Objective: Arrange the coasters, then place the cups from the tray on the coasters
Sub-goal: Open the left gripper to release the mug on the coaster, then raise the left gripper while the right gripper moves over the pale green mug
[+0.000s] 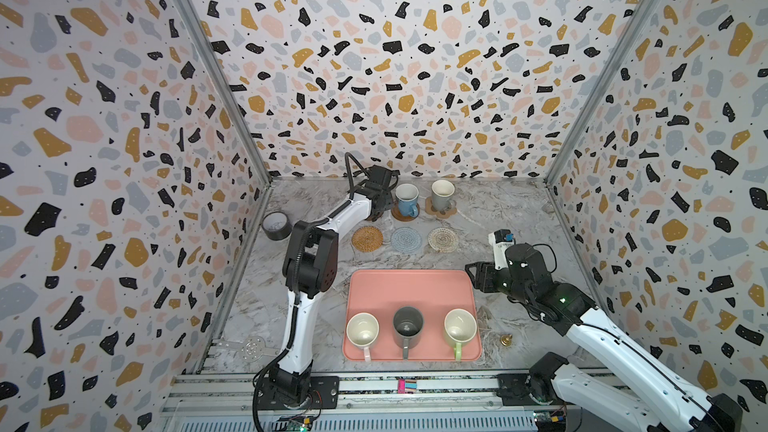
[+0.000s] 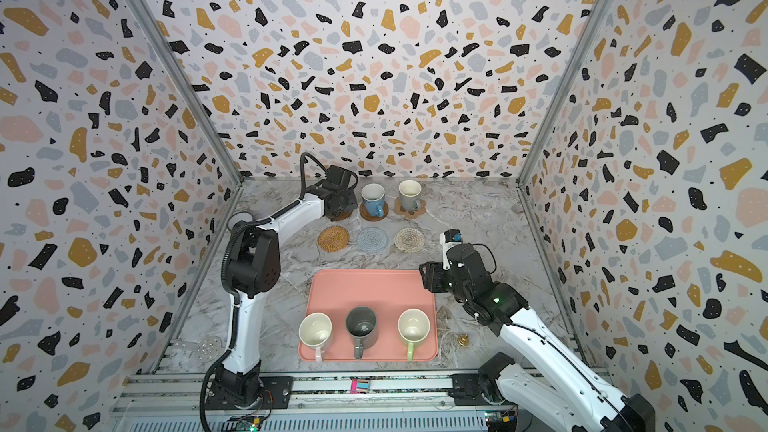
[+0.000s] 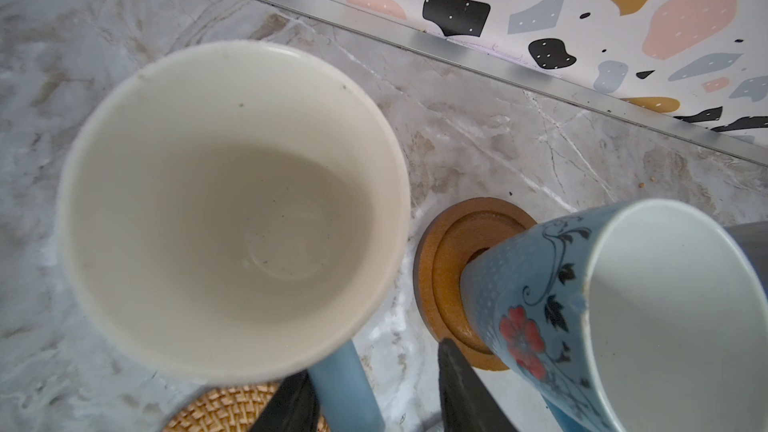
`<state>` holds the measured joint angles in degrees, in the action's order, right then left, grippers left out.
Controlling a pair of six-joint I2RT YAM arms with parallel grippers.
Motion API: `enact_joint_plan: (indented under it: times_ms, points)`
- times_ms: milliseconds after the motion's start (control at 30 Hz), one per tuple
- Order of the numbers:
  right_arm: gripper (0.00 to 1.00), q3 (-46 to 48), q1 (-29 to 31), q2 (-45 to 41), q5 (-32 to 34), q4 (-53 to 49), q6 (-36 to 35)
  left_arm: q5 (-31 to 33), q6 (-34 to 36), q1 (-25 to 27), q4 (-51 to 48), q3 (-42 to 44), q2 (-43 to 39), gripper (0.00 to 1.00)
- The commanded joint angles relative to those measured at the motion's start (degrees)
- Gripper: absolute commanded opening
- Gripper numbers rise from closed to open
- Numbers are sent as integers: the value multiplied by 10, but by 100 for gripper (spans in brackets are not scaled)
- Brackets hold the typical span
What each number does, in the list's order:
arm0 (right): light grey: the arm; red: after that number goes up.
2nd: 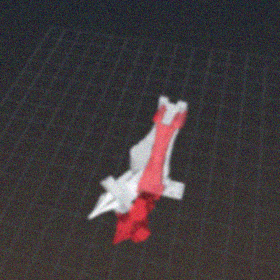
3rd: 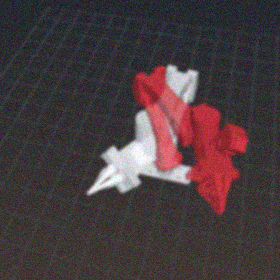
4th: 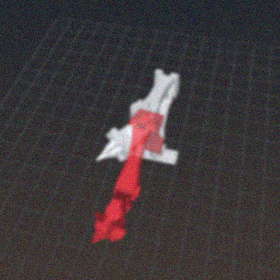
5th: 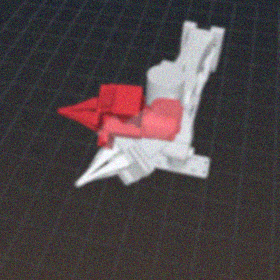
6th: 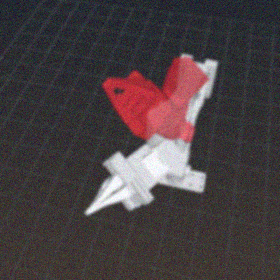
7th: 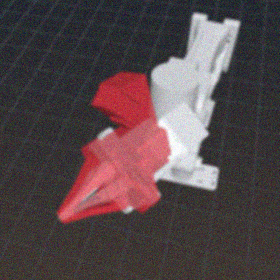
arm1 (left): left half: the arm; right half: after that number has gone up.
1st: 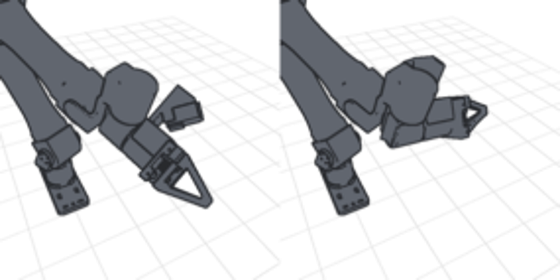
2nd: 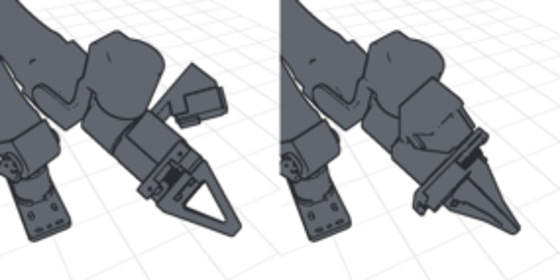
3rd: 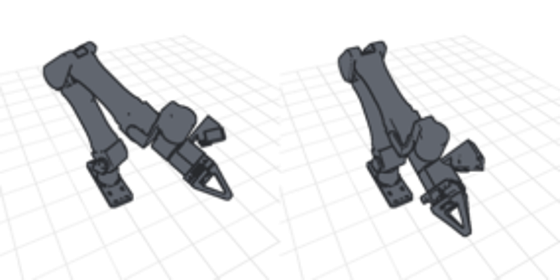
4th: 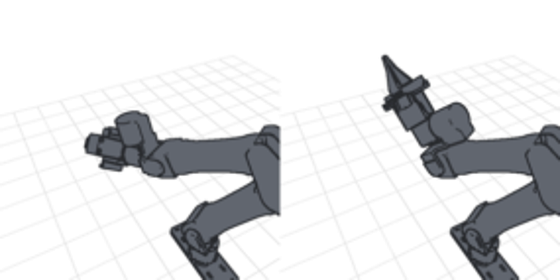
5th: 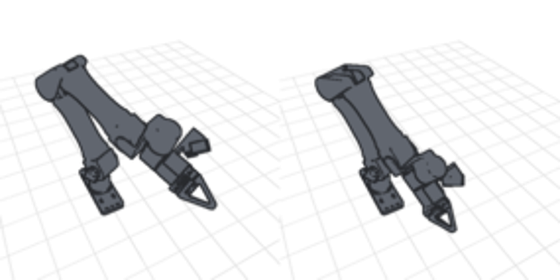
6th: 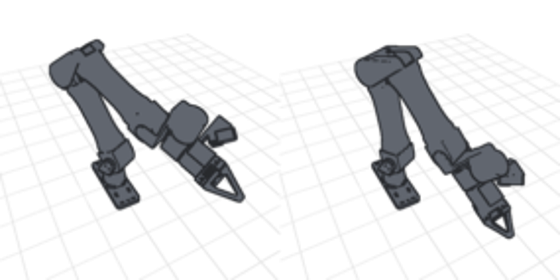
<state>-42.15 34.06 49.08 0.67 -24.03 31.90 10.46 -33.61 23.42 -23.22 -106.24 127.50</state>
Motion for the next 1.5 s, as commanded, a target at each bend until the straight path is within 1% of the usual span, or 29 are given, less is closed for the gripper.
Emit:
enact_joint_plan:
  times_ms: [0, 233, 433, 633, 967, 1300, 1467]
  points:
    - [62, -8, -2, -4, 9, -12, 3, -12, 11, 5, 24, 18, -30, 50]
    - [62, -15, -2, 2, 13, -17, -3, -25, 14, 5, 38, 49, -56, 57]
    - [62, -20, -2, 8, 15, -17, -2, -40, 16, 7, 53, 82, -81, 62]
    - [62, -24, -2, 8, 22, -26, -3, -56, 27, 10, 59, 112, -112, 64]
    - [62, -35, -2, 21, 20, -24, -5, -92, 24, 13, 95, 193, -190, 65]
    - [62, -47, -2, 47, 7, -21, -7, -97, 16, 13, 137, 279, -282, 65]
    - [62, -50, -1, 55, 3, -24, -2, -98, 15, 13, 145, 313, -312, 66]
